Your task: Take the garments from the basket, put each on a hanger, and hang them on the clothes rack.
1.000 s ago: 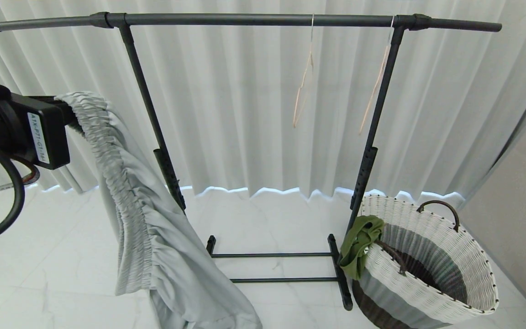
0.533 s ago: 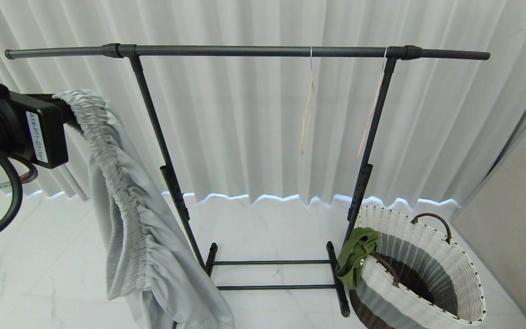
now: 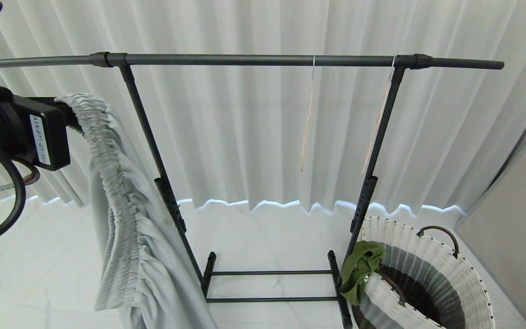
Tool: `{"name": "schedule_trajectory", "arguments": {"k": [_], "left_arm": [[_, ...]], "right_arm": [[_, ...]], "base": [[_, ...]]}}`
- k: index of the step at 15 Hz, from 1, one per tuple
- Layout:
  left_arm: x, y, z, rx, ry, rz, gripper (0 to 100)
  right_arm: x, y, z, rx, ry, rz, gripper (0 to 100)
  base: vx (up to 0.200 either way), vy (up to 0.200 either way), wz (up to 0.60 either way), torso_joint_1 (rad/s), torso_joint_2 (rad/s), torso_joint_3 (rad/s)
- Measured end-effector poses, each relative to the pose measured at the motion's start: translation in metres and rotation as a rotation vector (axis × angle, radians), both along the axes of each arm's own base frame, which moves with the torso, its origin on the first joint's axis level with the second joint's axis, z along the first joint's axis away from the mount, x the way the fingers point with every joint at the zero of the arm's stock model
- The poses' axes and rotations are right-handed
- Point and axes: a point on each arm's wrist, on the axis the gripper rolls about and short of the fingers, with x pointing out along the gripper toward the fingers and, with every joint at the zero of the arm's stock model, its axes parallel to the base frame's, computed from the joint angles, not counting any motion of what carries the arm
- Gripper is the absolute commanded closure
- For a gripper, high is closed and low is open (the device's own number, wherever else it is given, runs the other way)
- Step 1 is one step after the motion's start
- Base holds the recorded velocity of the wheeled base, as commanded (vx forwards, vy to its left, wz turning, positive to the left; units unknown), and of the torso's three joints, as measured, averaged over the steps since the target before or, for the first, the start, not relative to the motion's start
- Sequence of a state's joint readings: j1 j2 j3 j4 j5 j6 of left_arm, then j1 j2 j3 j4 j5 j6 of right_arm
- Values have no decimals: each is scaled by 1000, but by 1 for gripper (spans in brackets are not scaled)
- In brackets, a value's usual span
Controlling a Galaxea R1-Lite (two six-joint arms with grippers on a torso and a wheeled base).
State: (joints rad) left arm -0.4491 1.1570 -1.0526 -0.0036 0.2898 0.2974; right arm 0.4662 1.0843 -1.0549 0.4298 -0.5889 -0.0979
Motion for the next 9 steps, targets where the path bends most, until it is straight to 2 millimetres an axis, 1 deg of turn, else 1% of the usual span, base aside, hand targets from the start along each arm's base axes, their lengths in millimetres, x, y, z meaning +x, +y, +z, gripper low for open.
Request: {"name": "schedule_trajectory", "arguments": {"k": [9], "left_arm": [[0,0,0,0,1,-1,100]], "right_arm": [[-1,0,0,1,-2,1,0]], "base": [[200,0,0,-1,1,2]]}}
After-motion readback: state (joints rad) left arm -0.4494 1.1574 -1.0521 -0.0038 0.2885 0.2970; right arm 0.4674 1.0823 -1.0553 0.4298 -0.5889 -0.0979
